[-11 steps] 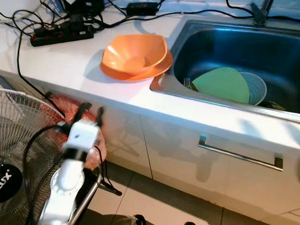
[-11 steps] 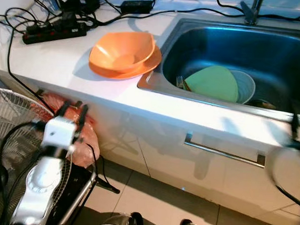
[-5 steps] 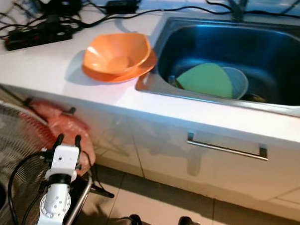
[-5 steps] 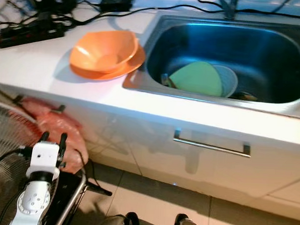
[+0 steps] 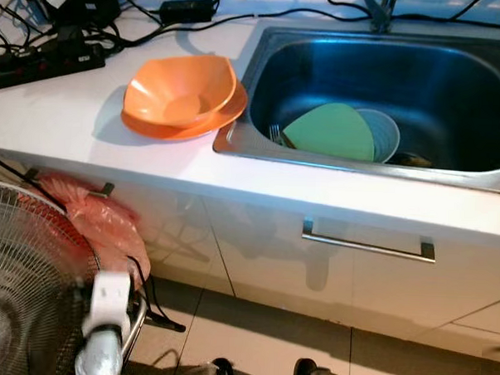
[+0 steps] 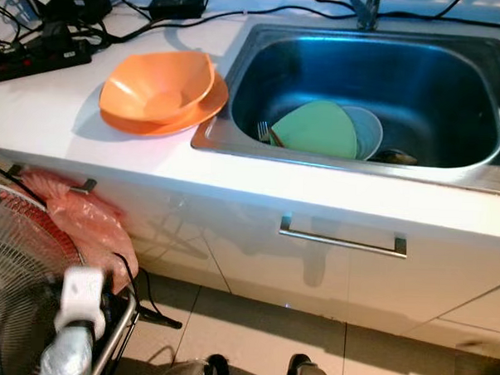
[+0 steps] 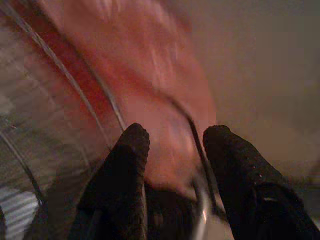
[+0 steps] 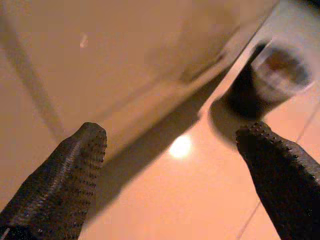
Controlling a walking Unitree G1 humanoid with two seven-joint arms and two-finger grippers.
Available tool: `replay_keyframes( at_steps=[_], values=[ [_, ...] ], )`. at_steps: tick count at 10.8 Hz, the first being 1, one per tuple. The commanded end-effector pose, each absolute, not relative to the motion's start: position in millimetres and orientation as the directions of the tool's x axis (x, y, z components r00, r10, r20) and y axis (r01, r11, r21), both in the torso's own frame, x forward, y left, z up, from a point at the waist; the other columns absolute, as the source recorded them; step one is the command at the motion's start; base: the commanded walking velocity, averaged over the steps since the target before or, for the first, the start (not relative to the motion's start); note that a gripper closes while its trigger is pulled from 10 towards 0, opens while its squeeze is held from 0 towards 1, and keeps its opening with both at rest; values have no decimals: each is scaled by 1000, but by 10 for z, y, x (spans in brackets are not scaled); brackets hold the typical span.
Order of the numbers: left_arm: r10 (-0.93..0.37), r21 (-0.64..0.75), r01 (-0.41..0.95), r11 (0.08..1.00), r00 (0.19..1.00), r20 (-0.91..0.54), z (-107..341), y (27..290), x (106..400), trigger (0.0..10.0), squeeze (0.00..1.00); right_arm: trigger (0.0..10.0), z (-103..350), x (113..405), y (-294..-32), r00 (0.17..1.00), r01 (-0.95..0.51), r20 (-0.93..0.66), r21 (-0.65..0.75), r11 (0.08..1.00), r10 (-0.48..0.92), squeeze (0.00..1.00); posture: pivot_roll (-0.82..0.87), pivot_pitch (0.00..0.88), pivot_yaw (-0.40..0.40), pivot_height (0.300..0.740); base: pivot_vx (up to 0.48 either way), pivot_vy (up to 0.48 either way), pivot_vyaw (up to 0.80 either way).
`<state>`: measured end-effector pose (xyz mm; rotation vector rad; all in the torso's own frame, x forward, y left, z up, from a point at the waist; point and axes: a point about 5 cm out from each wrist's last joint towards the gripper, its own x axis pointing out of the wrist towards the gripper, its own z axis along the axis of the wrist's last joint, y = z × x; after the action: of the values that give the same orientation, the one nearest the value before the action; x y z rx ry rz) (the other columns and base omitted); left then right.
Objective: Kitchen organization
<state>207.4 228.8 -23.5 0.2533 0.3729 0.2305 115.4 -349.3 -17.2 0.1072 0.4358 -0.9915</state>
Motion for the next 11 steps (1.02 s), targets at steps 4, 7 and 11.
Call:
replay_keyframes(
  at_steps=[4, 7, 11],
  values=[
    [165, 184, -66, 981, 783, -600, -623, 2126, 1913, 10000, 0, 10000, -762, 1412, -2638, 599, 448, -721, -58, 892, -348, 0, 5, 143, 107, 740, 0, 0, 0],
    [152, 130, -85, 988, 705, -693, -722, 2134, 1852, 10000, 0, 10000, -950, 1351, -2167, 567, 222, -815, 8, 975, -122, 0, -14, 126, 117, 740, 0, 0, 0],
    [123, 123, -48, 991, 677, -725, -728, 2144, 1890, 10000, 0, 10000, -944, 1508, -1869, 591, 37, -806, 58, 998, 25, 0, -32, 83, 123, 740, 0, 0, 0]
  ],
)
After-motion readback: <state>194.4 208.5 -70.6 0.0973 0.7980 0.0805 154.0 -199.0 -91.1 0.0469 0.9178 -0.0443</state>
